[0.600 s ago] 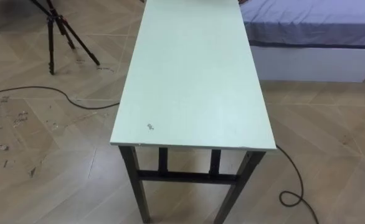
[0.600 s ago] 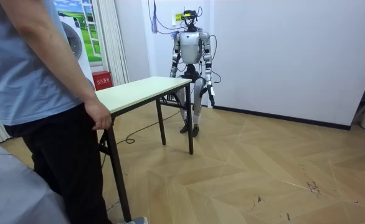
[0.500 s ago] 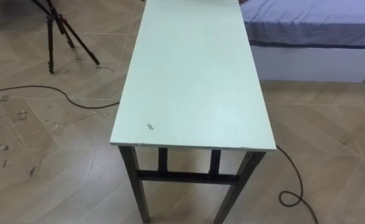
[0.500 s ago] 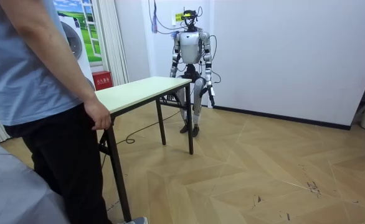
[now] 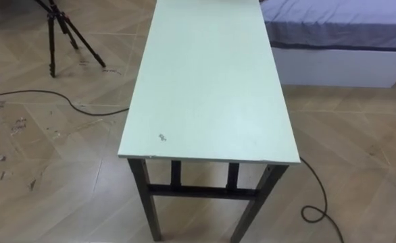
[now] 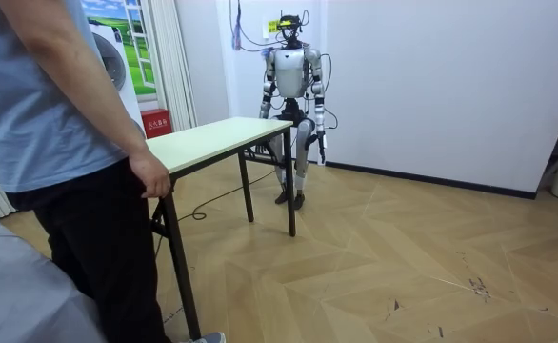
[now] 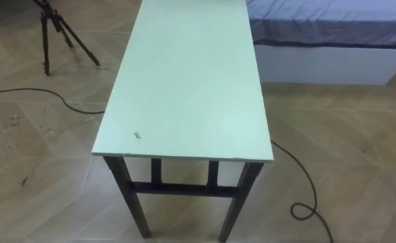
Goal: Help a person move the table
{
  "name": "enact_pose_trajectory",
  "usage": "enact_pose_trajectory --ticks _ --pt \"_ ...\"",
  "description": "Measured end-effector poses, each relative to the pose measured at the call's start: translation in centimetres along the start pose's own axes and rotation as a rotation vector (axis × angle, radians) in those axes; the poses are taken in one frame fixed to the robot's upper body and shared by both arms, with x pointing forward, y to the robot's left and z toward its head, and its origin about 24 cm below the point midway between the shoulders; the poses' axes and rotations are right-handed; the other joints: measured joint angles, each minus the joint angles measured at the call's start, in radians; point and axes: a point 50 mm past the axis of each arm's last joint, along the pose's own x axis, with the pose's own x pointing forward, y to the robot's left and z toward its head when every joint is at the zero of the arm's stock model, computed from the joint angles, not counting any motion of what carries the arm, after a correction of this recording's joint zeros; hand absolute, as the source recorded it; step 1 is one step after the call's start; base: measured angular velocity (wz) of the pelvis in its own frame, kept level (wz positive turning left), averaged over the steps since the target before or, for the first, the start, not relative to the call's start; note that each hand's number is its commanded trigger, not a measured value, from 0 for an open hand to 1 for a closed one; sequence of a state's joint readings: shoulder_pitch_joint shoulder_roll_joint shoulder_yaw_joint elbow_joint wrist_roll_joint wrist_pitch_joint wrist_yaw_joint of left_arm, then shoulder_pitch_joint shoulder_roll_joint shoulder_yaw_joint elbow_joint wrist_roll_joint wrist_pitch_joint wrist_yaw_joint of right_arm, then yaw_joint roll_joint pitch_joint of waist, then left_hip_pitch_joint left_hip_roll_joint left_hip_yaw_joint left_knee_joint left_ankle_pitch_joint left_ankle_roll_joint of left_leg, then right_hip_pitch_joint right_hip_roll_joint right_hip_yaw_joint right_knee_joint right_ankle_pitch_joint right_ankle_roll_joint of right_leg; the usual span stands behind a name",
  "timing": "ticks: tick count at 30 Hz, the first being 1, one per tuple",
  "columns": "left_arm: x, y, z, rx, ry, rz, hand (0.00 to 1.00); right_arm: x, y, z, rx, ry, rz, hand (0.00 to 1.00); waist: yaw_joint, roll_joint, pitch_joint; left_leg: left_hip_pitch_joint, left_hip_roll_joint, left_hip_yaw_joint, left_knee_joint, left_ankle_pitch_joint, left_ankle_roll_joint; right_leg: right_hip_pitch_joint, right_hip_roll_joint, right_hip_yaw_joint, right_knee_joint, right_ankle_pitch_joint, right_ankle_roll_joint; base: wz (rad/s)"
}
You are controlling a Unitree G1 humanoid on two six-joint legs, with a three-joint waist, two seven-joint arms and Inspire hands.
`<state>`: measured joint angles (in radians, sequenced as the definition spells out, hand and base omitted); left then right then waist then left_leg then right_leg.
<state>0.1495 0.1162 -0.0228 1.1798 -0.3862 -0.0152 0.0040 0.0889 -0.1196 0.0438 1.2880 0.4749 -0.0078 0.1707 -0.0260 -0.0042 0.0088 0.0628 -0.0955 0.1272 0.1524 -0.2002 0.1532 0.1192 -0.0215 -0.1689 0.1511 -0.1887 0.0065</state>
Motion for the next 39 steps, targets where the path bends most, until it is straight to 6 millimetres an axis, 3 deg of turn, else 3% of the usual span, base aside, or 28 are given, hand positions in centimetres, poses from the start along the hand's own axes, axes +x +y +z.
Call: enact_pose_trajectory --ticks 4,6,14,19,23,27,30,34,39 --pt "0.0 0.1 -0.2 -0.073 0.018 -0.048 0.00 -0.1 -0.2 0.1 0.023 -0.001 0.033 0.00 0.000 0.006 0.0003 -0.003 0.000 0.000 0.002 0.000 0.000 -0.003 0.002 0.004 0.000 0.000 0.000 0.00" --pt "0.0 -0.1 -0.1 -0.123 0.016 -0.093 0.00 -0.1 -0.2 0.7 0.010 -0.021 0.065 0.00 -0.002 0.008 -0.0033 -0.019 0.000 0.000 0.012 0.000 0.000 -0.013 0.004 0.004 0.002 0.000 0.000 0.00" --pt "-0.1 -1.7 0.4 -0.139 0.012 -0.270 0.00 -0.4 0.5 2.5 -0.011 -0.100 0.197 0.00 -0.006 0.029 -0.0082 -0.025 0.001 0.001 0.020 0.000 0.001 -0.017 -0.002 0.004 0.006 0.000 0.000 0.00" --pt "-0.9 -3.5 2.9 -0.226 -0.098 -0.447 0.00 -1.2 2.6 4.7 -0.010 -0.221 0.337 0.00 -0.009 0.026 -0.0065 -0.033 0.002 0.002 0.029 0.000 0.000 -0.029 -0.002 0.012 0.021 0.000 0.000 -0.01" --pt "-2.1 -5.7 4.3 -0.345 -0.169 -0.613 0.00 -2.4 4.8 4.9 0.079 -0.289 0.486 0.00 -0.009 0.025 -0.0046 -0.035 0.002 0.003 0.035 -0.001 0.001 -0.034 -0.003 0.018 0.022 0.000 0.000 0.00" --pt "-4.4 -8.3 5.5 -0.449 -0.220 -0.795 0.00 -4.0 7.3 5.6 0.186 -0.349 0.654 0.00 -0.023 0.028 0.0029 -0.054 0.003 0.003 0.038 -0.001 0.002 -0.062 -0.003 0.016 0.039 0.000 0.000 -0.01" --pt "-5.8 -10.2 6.6 -0.508 -0.237 -0.917 0.00 -5.0 9.4 6.2 0.225 -0.374 0.763 0.00 -0.030 0.028 0.0026 -0.060 0.004 0.003 0.045 -0.001 0.003 -0.066 -0.004 0.014 0.038 0.000 0.000 0.00" --pt "-6.9 -11.8 7.1 -0.492 -0.240 -1.009 0.00 -5.7 11.2 6.1 0.219 -0.371 0.858 0.00 -0.034 0.027 0.0019 -0.065 0.004 0.002 0.045 -0.001 0.003 -0.066 -0.003 0.016 0.039 0.000 0.000 0.00" --pt "-7.2 -12.1 7.2 -0.468 -0.238 -1.030 0.00 -5.9 11.8 6.7 0.185 -0.369 0.887 0.00 -0.043 0.025 0.0021 -0.067 0.004 0.004 0.047 -0.001 0.003 -0.066 -0.004 0.015 0.039 0.000 0.000 0.00"
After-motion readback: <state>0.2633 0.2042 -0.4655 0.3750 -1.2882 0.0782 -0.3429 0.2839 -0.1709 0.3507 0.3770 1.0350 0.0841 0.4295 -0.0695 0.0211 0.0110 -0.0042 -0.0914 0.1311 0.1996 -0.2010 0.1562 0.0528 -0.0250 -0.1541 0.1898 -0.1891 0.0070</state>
